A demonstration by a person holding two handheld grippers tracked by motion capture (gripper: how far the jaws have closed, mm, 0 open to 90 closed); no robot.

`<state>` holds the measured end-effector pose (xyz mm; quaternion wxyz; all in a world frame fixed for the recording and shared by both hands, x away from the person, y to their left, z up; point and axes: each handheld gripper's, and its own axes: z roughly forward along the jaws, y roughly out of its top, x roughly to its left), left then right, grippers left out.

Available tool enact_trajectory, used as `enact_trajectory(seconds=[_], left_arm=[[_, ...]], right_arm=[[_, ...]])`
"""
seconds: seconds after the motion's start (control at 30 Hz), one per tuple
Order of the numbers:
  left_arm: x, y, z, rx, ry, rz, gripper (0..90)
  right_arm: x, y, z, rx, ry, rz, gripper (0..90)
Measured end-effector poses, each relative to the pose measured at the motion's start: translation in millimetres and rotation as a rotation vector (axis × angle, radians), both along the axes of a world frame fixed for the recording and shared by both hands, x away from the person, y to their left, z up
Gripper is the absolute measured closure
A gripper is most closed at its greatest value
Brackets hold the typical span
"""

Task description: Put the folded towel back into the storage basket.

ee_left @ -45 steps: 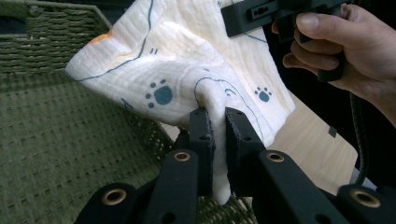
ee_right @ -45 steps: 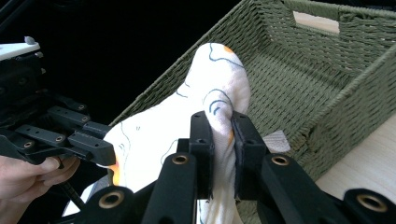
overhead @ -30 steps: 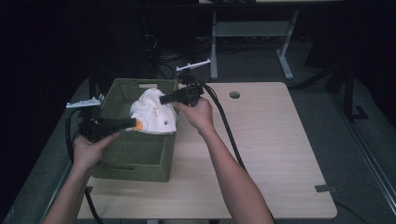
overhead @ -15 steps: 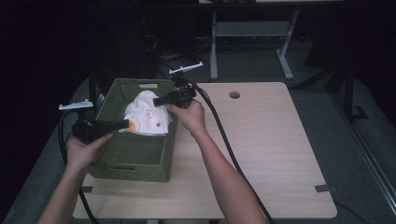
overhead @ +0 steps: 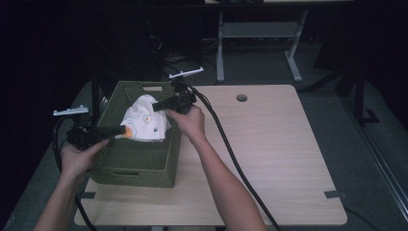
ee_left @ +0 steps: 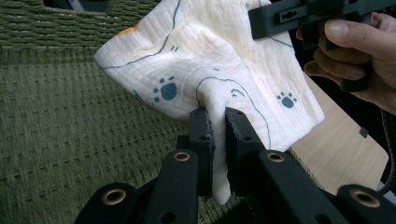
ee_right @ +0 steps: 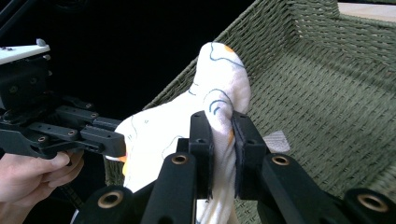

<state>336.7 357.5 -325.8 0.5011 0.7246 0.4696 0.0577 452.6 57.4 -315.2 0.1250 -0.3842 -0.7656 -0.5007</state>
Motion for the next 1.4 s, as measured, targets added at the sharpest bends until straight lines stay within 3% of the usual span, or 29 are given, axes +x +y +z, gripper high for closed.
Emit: enact_trajectory(seconds=[0.4, 0.63, 0.87, 0.9, 0.93, 0.97, 1.17, 1.4], left_arm=[[0.5, 13.2, -3.9, 0.042, 0.019, 0.020, 82.2], [2.4, 22.2, -13.5, 0.082, 0.051, 0.039, 82.2], [4.9, 25.1, -17.1, 0.094, 0.061, 0.052, 82.1], [6.3, 24.2, -18.5, 0.127, 0.061, 0.072, 79.4], [6.3, 24.2, -18.5, 0.127, 0.061, 0.072, 74.2], [8.3, 21.8, -20.8, 0.196, 0.068, 0.104, 69.1], [8.9, 20.1, -21.7, 0.190, 0.077, 0.103, 68.3], [6.3, 17.9, -20.1, 0.175, 0.068, 0.092, 68.7]], right_arm=[[-2.4, 13.9, -12.1, -0.002, 0.008, -0.005, 79.5], [-4.7, 22.0, -20.4, -0.010, 0.010, -0.006, 79.5], [-4.7, 24.6, -26.3, -0.008, 0.017, -0.011, 78.8], [-4.2, 25.6, -28.5, -0.016, 0.025, -0.018, 70.1], [-4.2, 25.6, -28.5, -0.016, 0.025, -0.018, 70.1], [-1.6, 25.3, -33.2, -0.022, 0.053, -0.038, 61.2], [-0.9, 19.8, -38.3, -0.060, 0.050, -0.049, 60.6], [-3.6, 13.7, -36.5, -0.058, 0.046, -0.049, 60.9]])
